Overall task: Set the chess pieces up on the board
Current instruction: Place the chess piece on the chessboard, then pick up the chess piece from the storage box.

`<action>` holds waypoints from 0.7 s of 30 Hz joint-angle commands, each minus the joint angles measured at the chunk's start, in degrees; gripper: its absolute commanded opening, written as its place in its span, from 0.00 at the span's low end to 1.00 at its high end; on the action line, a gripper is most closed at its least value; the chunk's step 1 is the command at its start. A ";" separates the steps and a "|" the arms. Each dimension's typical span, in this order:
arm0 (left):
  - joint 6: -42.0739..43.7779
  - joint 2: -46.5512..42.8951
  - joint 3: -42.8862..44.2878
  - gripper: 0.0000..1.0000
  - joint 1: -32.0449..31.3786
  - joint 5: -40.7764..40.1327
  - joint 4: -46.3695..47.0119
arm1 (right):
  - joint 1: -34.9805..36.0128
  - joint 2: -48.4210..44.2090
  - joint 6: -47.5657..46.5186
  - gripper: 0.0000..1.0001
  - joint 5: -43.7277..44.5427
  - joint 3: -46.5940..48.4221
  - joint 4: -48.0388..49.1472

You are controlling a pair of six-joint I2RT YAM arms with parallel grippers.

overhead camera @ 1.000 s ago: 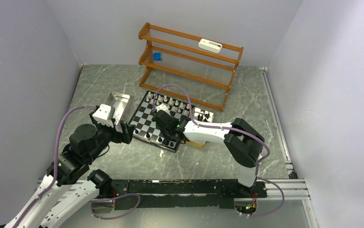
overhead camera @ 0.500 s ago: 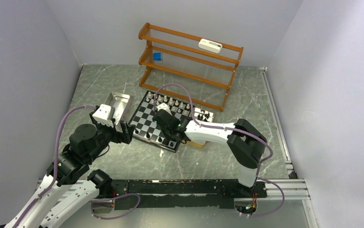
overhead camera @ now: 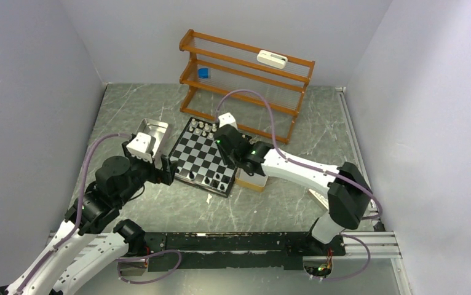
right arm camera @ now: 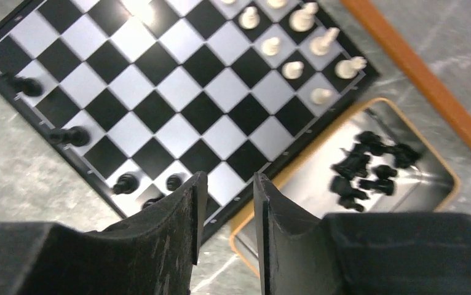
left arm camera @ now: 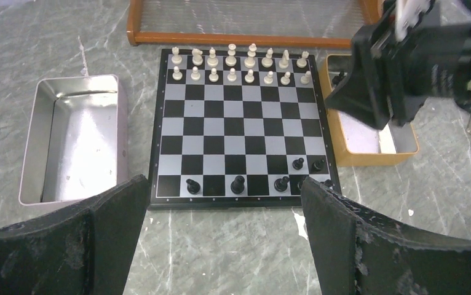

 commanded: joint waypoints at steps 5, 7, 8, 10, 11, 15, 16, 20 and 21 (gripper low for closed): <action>4.65 2.54 1.94 0.97 -0.29 -0.41 3.14 | -10.52 -6.69 -3.06 0.38 1.43 -6.80 1.51; 4.59 1.43 0.71 0.98 -0.25 -0.94 3.63 | -13.17 -7.23 -3.93 0.38 1.15 -8.32 2.49; 4.63 0.77 0.13 0.97 -0.26 -1.11 3.89 | -14.39 -7.21 -4.23 0.37 0.88 -8.91 2.82; 4.91 -0.62 -0.40 0.97 -0.26 -1.33 4.38 | -16.34 -7.00 -4.71 0.35 0.27 -10.01 3.62; 4.94 -1.18 -0.50 0.98 -0.31 -1.79 4.50 | -17.17 -6.80 -4.93 0.34 -0.04 -10.54 4.30; 4.77 -2.76 -1.03 0.97 -0.31 -4.09 4.30 | -19.81 -5.05 -5.35 0.33 -0.93 -12.43 7.24; 4.77 -2.91 -1.08 0.97 -0.31 -4.31 4.08 | -20.47 -4.39 -5.39 0.32 -1.02 -12.54 7.73; 4.77 -3.12 -0.90 0.98 -0.31 -4.26 3.48 | -21.75 -1.70 -6.06 0.32 -1.06 -12.54 9.18; 4.77 -3.18 -0.97 0.97 -0.30 -4.21 3.48 | -21.91 -1.17 -6.18 0.31 -1.01 -12.48 9.27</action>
